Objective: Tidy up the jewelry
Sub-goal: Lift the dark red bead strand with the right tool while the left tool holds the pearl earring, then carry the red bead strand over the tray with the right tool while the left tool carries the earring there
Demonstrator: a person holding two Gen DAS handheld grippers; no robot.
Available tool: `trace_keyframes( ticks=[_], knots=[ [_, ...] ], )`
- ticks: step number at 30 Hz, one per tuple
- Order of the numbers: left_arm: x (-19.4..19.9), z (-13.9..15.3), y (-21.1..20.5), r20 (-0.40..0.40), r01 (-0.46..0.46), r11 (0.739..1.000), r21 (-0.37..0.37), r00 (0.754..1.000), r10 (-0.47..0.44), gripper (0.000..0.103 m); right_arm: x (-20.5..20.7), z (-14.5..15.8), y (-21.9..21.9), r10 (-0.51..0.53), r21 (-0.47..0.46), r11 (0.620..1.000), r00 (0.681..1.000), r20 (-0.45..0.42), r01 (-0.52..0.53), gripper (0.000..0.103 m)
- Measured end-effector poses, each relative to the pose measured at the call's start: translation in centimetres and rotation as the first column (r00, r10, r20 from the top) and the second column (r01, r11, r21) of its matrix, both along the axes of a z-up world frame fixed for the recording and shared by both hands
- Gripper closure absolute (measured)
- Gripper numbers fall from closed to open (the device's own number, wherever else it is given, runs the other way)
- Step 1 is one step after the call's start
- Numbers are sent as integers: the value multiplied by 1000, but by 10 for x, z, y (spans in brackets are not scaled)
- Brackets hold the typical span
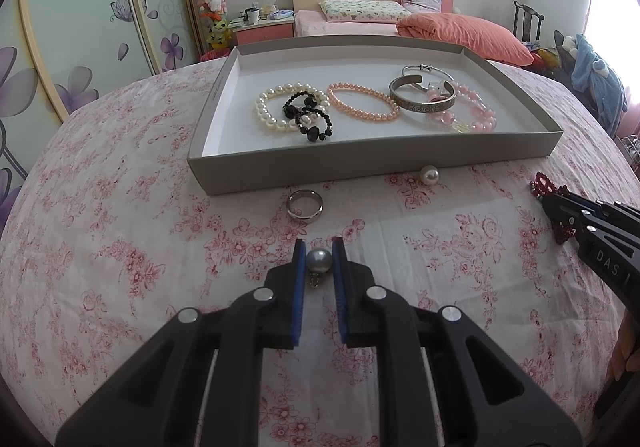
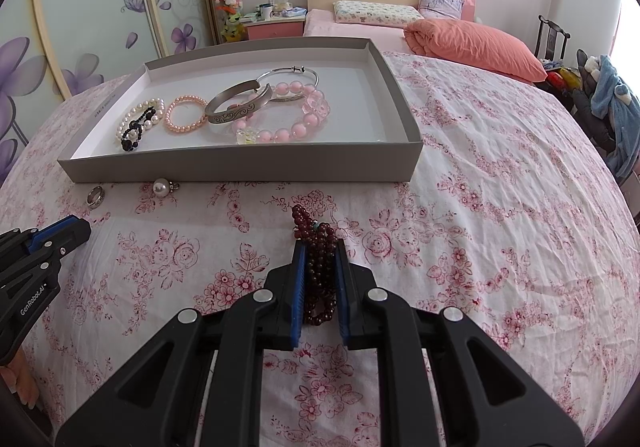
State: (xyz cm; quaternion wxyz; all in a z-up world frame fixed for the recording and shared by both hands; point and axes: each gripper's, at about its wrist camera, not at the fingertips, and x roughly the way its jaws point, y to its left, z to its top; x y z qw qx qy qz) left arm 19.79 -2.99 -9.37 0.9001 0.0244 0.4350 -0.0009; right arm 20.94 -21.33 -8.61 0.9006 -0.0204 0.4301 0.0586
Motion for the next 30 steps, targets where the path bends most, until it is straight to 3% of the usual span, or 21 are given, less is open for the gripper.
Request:
trace_keyframes(
  ticks=[10, 30],
  knots=[
    [-6, 1, 7, 3, -11, 1000, -22, 1000, 11, 89, -7, 1, 6, 6, -14, 1000, 1000, 10, -5, 91],
    [-34, 30, 30, 131, -58, 998, -9, 990, 58, 89, -56, 51, 41, 80, -101, 993, 960, 269, -55, 93]
  ],
)
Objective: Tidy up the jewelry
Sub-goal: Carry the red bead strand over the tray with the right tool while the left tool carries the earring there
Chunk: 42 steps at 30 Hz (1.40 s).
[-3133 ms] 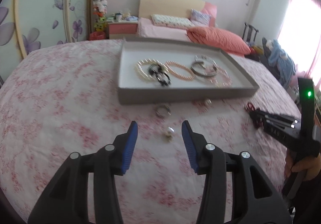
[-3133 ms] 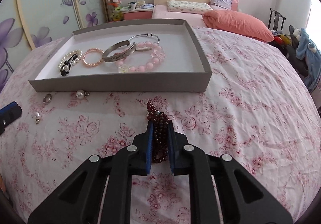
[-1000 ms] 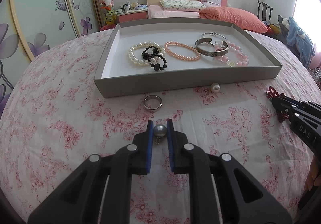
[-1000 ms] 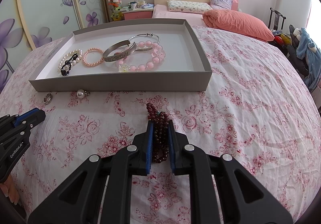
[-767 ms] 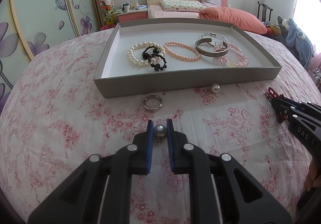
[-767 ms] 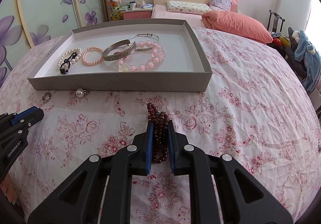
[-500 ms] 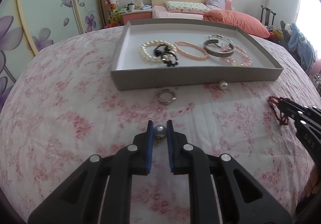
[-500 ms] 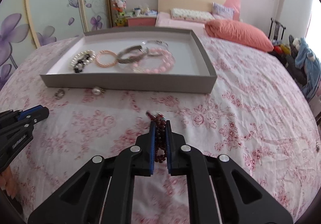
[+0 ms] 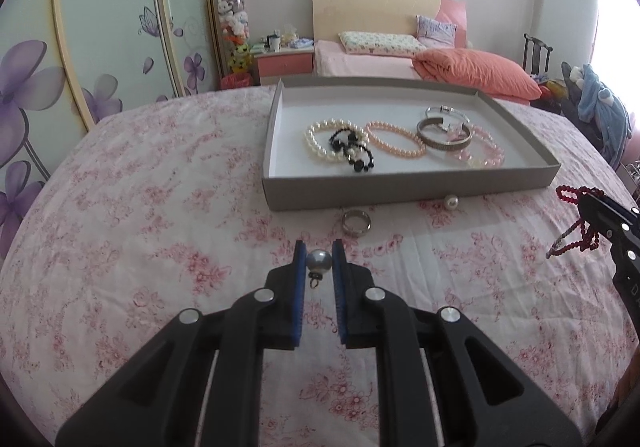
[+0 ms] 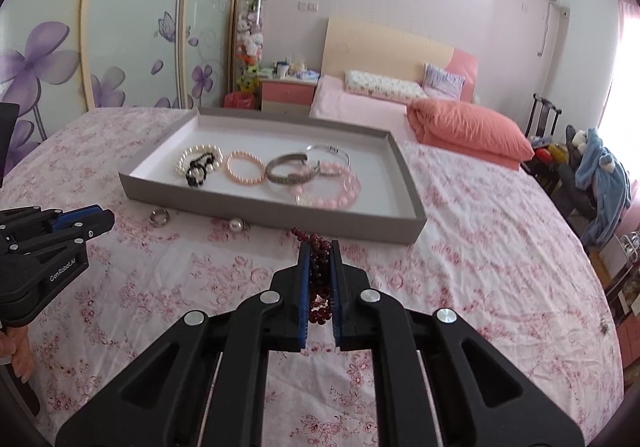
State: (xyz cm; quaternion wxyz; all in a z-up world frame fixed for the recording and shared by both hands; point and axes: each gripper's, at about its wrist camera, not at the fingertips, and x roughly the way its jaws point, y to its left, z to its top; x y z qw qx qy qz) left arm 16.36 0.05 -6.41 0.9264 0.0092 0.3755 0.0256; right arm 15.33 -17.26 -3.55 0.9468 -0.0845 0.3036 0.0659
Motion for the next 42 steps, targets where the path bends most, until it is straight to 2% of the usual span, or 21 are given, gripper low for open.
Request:
trace_keyframes(
  ticks=[12, 16, 18, 22, 26, 36, 42],
  knots=[
    [-6, 16, -13, 67, 23, 1000, 18, 997, -25, 89, -7, 13, -2, -2, 2, 1000, 998, 68, 2, 93],
    [-8, 28, -12, 124, 30, 1000, 0, 992, -30, 89, -12, 27, -6, -9, 31, 1000, 989, 146, 5, 93],
    [-9, 39, -11, 171, 34, 999, -13, 985, -32, 89, -14, 40, -12, -17, 80, 997, 979, 201, 0, 93],
    [-14, 59, -14, 272, 44, 999, -24, 962, -36, 89, -16, 62, -24, -25, 167, 986, 949, 315, -29, 93],
    [-11, 73, -20, 338, 63, 998, -19, 940, -53, 89, -10, 74, -30, -31, 214, 975, 926, 377, -55, 93],
    [15, 79, -27, 373, 74, 997, -14, 926, -64, 89, 20, 72, -23, -46, 261, 963, 918, 393, -64, 93],
    [41, 75, -23, 369, 78, 997, -22, 927, -65, 89, 41, 64, -19, -46, 272, 961, 930, 365, -59, 93]
  ],
)
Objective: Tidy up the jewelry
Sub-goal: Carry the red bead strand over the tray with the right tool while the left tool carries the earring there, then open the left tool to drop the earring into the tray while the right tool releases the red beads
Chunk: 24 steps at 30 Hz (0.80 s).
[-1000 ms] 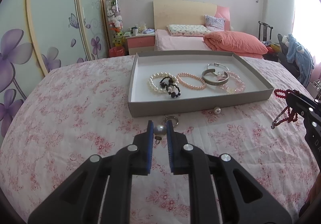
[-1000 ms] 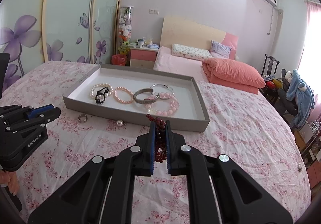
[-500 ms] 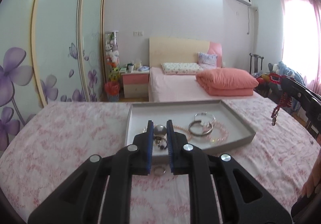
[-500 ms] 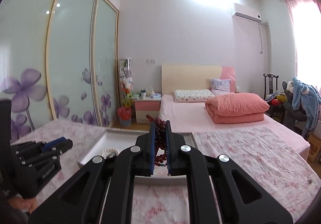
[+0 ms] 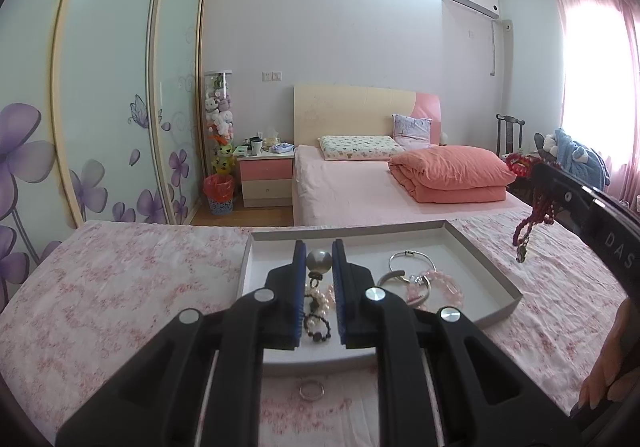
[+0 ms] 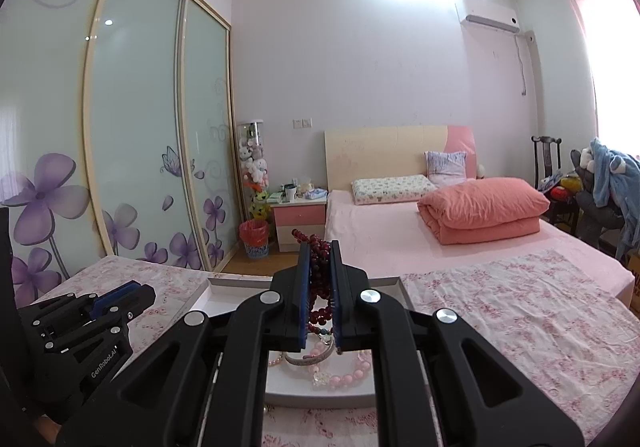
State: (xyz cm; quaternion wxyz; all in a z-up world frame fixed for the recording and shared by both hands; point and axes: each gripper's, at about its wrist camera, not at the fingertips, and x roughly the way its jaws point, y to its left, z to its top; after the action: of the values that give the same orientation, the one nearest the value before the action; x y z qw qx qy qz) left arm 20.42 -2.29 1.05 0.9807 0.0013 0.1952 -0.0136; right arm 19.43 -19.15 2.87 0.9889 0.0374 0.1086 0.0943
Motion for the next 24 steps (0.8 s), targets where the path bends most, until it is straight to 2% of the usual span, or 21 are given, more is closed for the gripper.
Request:
trace_keyframes(
  ticks=[7, 17, 18, 19, 21, 24],
  knots=[
    [33, -17, 0, -53, 14, 1000, -21, 998, -16, 89, 28, -14, 12, 6, -7, 1000, 999, -53, -7, 93],
    [77, -42, -2, -139, 32, 999, -21, 990, -35, 89, 75, -41, 21, 22, 18, 1000, 982, -188, -19, 92],
    [81, -44, -1, -148, 30, 999, -24, 988, -34, 88, 80, -43, 22, 28, 24, 999, 977, -209, -23, 87],
    [84, -46, 0, -155, 31, 999, -29, 987, -35, 86, 85, -45, 21, 34, 32, 999, 972, -233, -27, 71],
    [89, -48, 3, -169, 20, 999, -47, 985, -27, 81, 85, -46, 16, 31, 51, 998, 970, -242, -20, 49],
    [89, -47, 16, -169, -4, 997, -79, 986, -9, 80, 77, -45, 7, 23, 56, 998, 974, -227, -11, 49]
  ],
)
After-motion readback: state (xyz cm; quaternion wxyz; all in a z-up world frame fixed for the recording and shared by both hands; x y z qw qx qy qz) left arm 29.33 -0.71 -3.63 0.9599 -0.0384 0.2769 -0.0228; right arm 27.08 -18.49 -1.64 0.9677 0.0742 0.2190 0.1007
